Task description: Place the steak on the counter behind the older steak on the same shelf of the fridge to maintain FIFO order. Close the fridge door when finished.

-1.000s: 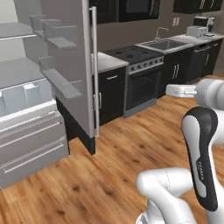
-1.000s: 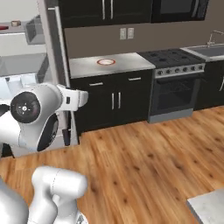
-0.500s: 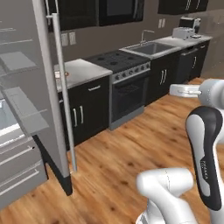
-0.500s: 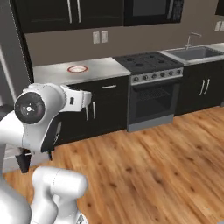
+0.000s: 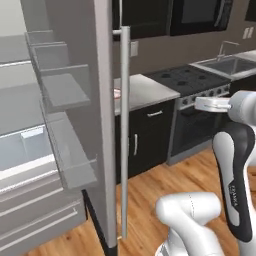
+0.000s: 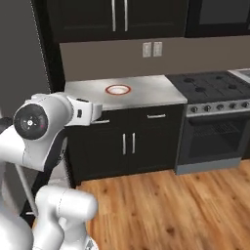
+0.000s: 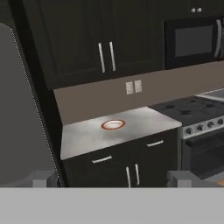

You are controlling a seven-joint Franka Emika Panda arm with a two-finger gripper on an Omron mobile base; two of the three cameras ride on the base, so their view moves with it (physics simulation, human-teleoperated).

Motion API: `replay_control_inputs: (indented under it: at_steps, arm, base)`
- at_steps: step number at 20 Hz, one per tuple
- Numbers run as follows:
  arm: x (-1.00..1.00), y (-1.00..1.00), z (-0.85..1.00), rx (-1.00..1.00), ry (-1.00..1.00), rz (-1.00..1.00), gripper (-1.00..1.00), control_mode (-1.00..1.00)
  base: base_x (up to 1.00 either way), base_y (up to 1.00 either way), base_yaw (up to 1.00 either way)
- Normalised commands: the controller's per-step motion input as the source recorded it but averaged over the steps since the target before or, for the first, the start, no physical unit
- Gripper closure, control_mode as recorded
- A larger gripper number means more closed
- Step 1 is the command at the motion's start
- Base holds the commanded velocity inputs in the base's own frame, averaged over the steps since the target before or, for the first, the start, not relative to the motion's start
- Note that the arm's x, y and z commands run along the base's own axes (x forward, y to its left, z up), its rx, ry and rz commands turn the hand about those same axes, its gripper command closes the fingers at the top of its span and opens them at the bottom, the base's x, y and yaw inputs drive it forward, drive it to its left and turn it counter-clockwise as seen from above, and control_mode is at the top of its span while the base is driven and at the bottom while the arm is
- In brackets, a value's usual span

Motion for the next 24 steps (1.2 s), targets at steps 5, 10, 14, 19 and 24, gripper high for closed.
replay_control_inputs:
  at_steps: [5, 10, 14, 19, 24]
  arm:
    - [0.00, 0.00, 0.00, 0.00, 0.00, 0.00, -1.00, 1.00]
    - [0.00, 0.00, 0.00, 0.00, 0.00, 0.00, -1.00, 1.00]
    - [0.00, 0.00, 0.00, 0.00, 0.00, 0.00, -1.00, 1.00]
    - [0.00, 0.00, 0.00, 0.00, 0.00, 0.00, -1.00, 1.00]
    - [0.00, 0.00, 0.00, 0.00, 0.00, 0.00, -1.00, 1.00]
  base:
    - [0.85, -0.69, 0.50]
    - [0.93, -0.41, 0.57]
    - [0.82, -0.27, 0.64]
    - [0.22, -0.15, 0.71]
    - [0.03, -0.19, 0.55]
